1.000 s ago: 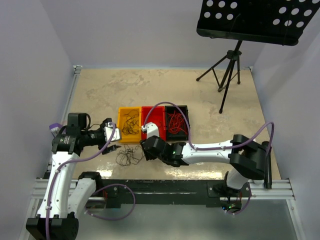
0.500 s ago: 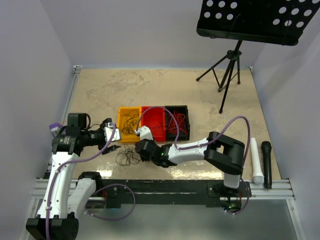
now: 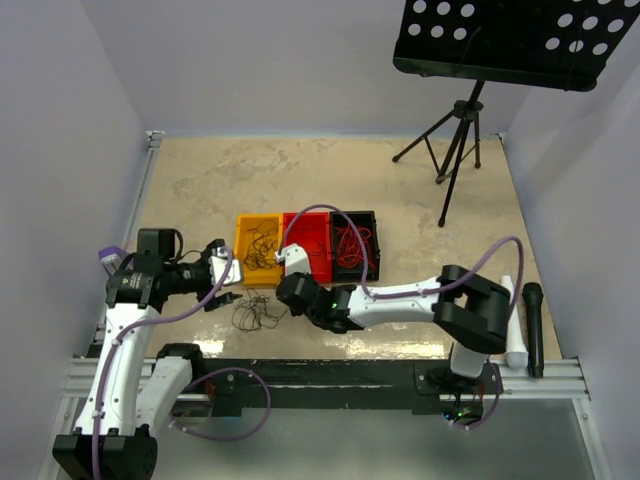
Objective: Untangle the cables
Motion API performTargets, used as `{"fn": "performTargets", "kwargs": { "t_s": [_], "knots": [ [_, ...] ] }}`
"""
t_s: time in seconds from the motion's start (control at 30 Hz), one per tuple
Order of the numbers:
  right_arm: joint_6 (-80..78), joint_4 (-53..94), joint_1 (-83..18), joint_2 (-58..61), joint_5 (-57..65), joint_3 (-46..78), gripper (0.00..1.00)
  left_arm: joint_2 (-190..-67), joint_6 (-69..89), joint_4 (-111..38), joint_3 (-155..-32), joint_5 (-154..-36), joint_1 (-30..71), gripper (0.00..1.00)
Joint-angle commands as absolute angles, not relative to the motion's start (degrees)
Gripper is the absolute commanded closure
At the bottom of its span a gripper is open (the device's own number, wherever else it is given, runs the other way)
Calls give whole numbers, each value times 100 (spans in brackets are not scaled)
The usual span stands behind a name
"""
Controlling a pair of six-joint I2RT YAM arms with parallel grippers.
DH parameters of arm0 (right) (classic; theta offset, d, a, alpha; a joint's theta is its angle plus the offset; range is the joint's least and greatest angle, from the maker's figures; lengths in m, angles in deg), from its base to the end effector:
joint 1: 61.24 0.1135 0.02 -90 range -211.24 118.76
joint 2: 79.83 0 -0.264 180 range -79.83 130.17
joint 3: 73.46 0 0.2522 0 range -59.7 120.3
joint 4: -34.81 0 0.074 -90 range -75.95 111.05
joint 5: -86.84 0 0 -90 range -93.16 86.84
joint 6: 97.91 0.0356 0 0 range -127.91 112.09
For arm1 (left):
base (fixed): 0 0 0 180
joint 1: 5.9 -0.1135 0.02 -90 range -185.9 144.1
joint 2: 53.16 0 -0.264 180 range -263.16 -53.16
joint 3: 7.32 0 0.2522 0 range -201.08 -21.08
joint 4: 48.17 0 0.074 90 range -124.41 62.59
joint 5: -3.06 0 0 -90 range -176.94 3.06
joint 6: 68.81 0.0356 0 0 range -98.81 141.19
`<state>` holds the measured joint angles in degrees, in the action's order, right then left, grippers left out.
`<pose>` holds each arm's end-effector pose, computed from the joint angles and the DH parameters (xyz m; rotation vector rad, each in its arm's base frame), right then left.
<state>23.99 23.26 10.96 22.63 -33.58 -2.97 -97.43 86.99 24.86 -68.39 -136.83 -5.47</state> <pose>0.1293 0.3438 0.1657 -0.5210 2.1716 0.3802 0.1261 -0.0282 0.2901 1.4324 1.6390 -0.4905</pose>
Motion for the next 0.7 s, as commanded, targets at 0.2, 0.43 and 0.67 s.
{"fn": "performTargets", "kwargs": {
  "t_s": [0.2,0.43,0.67],
  "knots": [
    [2110,1481,1302,219,-2822,391,100,-9605,9211,2483,-6705,-14257,-564,20],
    [1889,1085,1303,-319,-2532,1368,100,-9676,9229,2378,-6406,-14363,-564,17],
    [1907,988,1303,-310,-2443,1764,100,-9526,8044,1755,-6547,-15285,-564,15]
  ]
}}
